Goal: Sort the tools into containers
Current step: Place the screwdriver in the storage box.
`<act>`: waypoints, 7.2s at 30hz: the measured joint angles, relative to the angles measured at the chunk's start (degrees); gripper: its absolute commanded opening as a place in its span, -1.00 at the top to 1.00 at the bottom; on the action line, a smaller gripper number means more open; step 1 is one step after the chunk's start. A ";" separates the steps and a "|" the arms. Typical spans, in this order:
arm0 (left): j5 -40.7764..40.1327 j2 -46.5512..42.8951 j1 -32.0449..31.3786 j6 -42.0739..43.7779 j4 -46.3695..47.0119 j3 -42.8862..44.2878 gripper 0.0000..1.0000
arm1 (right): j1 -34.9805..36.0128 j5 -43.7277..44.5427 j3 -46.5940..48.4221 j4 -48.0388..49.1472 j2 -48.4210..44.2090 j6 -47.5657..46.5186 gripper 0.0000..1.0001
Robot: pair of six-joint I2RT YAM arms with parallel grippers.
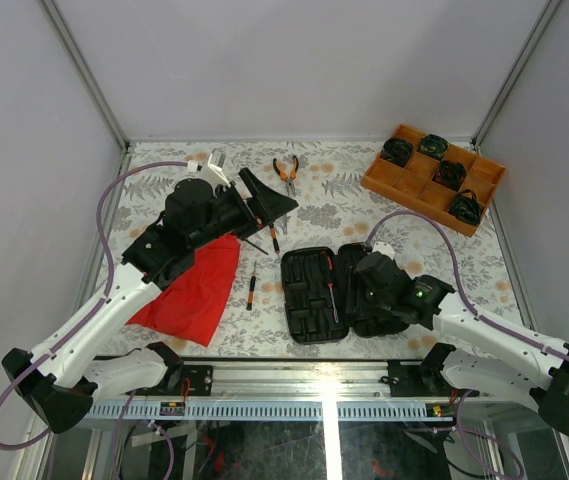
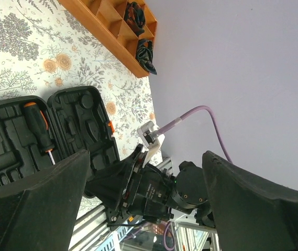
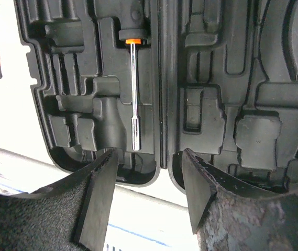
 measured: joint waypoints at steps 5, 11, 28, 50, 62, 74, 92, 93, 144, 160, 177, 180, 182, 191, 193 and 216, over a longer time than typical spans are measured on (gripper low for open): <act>0.17 0.20 0.00 -0.22 0.35 -0.26 -0.74 | 0.39 0.04 -0.70 0.48 0.02 0.81 -0.18; 0.22 0.31 0.00 -0.59 1.20 -1.27 -0.74 | 8.87 3.41 -0.70 0.02 2.23 4.46 -0.20; 1.25 3.48 1.90 2.49 2.69 -5.81 -0.75 | 23.80 10.91 -2.71 1.90 10.45 15.65 -0.04; -1.88 26.14 -4.61 8.20 3.02 -4.15 -0.49 | 15.30 20.20 -1.20 0.09 4.13 7.58 0.02; -1.99 27.47 -4.76 9.03 3.30 -3.87 -0.49 | 4.61 10.47 -4.87 7.96 6.86 -4.79 -0.04; -1.99 28.63 -4.76 9.07 3.58 -3.98 -0.48 | 4.35 7.26 -5.55 13.38 11.50 -8.61 0.19; -3.63 30.10 -5.38 10.58 2.21 -4.96 -0.29 | 3.76 3.72 -1.18 13.97 17.44 -16.90 0.59; -3.74 30.51 -5.40 10.43 2.23 -5.01 -0.27 | 3.76 3.56 -0.96 13.97 17.73 -17.16 0.59; -6.67 43.78 -6.97 4.83 7.96 -1.68 0.46 | 3.76 4.42 -0.83 12.09 13.90 -15.74 0.40; -6.36 45.07 -6.91 3.78 10.38 -1.53 0.50 | 3.80 3.56 -0.94 9.18 11.37 -11.82 0.38; -6.36 45.07 -6.91 3.76 10.45 -1.53 0.50 | 3.80 3.02 -0.35 9.70 14.67 -9.20 0.03; -6.36 45.07 -6.91 3.76 10.45 -1.53 0.50 | 3.80 3.06 -0.33 11.04 15.58 -9.38 0.15; -6.36 45.07 -6.91 3.76 10.45 -1.53 0.50 | 3.78 3.32 -0.33 11.91 16.79 -10.01 0.28; -6.82 44.02 -6.91 3.23 11.80 -3.21 0.49 | 3.85 3.93 2.36 10.14 19.80 -15.39 0.50; -7.13 43.39 -6.91 2.86 12.07 -4.11 0.49 | 3.89 3.93 3.04 9.84 20.46 -17.49 0.51; -8.92 42.25 -6.91 1.51 12.37 -5.75 0.33 | 3.98 5.86 4.94 7.56 8.04 -18.12 -0.02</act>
